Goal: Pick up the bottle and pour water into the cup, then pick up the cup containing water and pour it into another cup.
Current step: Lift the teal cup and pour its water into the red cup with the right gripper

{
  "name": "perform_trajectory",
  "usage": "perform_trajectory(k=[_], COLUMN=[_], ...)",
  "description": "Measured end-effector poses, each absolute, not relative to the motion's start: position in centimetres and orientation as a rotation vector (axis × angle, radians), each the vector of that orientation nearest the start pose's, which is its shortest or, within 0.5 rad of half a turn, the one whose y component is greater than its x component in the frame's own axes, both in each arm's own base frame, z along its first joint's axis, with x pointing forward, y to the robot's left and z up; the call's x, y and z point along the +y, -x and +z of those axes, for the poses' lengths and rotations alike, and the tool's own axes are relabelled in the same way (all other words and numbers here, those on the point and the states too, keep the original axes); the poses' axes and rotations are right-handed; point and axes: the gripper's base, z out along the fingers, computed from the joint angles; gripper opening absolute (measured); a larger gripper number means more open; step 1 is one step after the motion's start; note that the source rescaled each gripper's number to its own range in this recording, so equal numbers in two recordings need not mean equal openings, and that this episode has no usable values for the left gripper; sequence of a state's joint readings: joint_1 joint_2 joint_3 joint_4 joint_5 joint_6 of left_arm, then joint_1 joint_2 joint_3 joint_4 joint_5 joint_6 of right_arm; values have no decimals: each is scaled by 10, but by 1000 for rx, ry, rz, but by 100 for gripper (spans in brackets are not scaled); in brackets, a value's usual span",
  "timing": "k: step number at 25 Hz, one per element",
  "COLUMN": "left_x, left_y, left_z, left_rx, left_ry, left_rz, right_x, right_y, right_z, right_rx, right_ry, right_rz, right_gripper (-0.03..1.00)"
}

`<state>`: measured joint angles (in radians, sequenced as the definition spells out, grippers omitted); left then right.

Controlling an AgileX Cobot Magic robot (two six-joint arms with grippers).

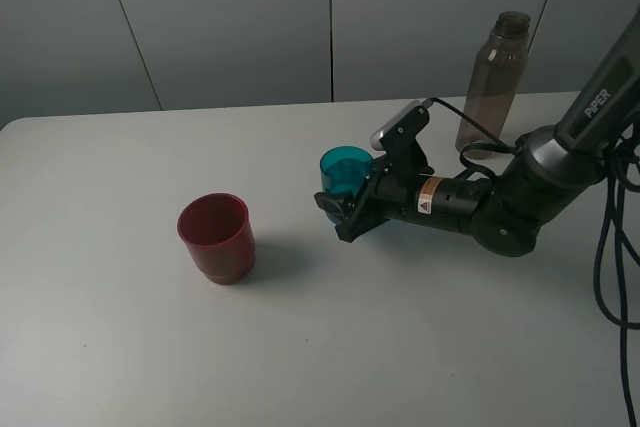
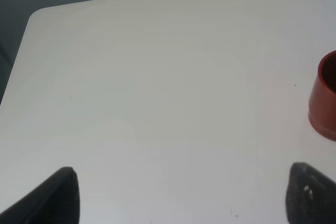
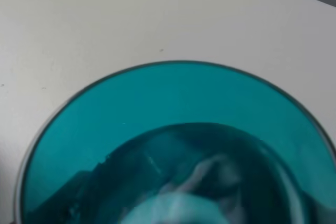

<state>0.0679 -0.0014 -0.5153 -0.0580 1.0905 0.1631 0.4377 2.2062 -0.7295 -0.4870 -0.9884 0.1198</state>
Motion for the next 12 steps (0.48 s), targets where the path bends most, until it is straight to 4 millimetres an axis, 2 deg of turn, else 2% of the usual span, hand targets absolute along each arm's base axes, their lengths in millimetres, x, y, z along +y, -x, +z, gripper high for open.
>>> perform_trajectory(k=[3, 8, 12], left_x=[-5, -5, -5], left_y=[8, 8, 8], left_z=[279, 279, 279], left_rx=[2054, 2054, 2054], left_ry=[-102, -102, -102], left_rz=[74, 74, 74], right_x=[176, 178, 178], right_y=[-295, -299, -304], right_z=[54, 84, 102], right_rx=[1856, 1775, 1775], right_ry=[849, 838, 834], right_rz=[565, 552, 522], right_gripper=[5, 5, 5])
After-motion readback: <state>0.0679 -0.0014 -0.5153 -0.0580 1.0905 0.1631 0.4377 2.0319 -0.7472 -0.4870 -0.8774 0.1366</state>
